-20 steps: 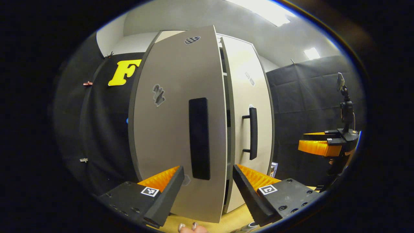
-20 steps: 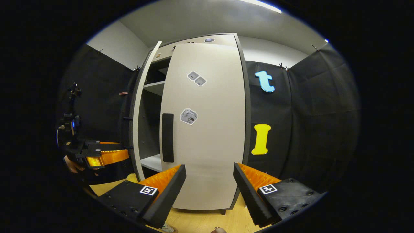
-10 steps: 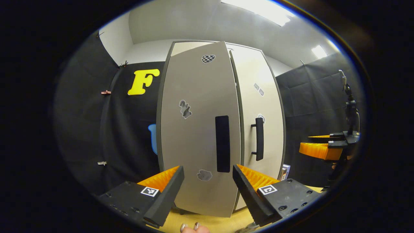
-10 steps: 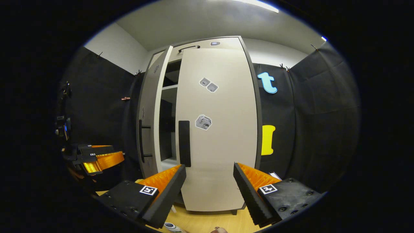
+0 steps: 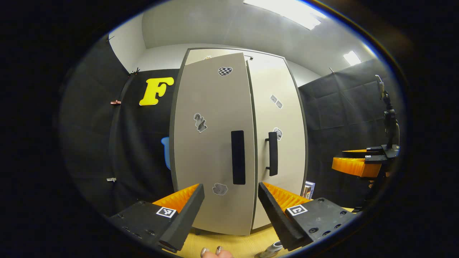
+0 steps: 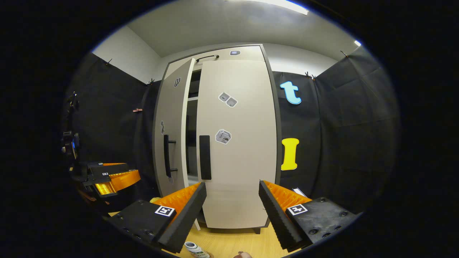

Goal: Grasp the bottle in the cabinet with the left hand and place it on the coaster, then close the right door with the right hand and the left door with the left hand.

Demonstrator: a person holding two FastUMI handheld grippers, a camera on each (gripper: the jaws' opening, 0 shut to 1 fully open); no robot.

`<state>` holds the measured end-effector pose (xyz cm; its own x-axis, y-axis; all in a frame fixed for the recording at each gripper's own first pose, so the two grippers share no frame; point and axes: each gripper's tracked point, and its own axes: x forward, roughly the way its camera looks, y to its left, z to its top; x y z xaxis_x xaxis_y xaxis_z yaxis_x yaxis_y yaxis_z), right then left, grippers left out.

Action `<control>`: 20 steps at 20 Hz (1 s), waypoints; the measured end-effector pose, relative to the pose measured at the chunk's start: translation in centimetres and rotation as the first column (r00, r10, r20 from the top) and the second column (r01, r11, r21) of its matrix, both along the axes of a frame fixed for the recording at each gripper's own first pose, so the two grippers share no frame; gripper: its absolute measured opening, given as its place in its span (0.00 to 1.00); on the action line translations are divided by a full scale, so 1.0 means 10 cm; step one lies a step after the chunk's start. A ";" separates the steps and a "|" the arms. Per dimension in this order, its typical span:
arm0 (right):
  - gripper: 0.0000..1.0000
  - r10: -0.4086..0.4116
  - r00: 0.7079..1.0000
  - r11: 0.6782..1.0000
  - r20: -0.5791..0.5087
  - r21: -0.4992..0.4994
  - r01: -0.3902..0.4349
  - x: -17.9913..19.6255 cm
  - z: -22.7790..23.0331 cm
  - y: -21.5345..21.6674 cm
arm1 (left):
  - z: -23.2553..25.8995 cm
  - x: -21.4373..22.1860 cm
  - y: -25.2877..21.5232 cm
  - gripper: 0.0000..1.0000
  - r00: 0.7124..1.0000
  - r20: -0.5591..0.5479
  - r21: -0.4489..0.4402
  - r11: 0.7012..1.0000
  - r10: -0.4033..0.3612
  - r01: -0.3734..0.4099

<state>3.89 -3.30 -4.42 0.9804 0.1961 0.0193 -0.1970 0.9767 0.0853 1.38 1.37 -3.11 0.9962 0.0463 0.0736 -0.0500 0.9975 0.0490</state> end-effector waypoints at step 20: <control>0.98 -0.020 0.999 1.000 -0.038 -0.005 0.020 -0.16 -0.04 -0.11 | -0.03 -0.10 -0.13 0.96 1.000 -0.013 0.050 0.999 0.017 -0.016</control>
<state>2.24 -4.44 -4.79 0.9841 0.1766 -0.0189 -0.1743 0.9807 0.0881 0.37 0.03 -3.39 0.9962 0.0595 0.0633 -0.0656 0.9929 0.0993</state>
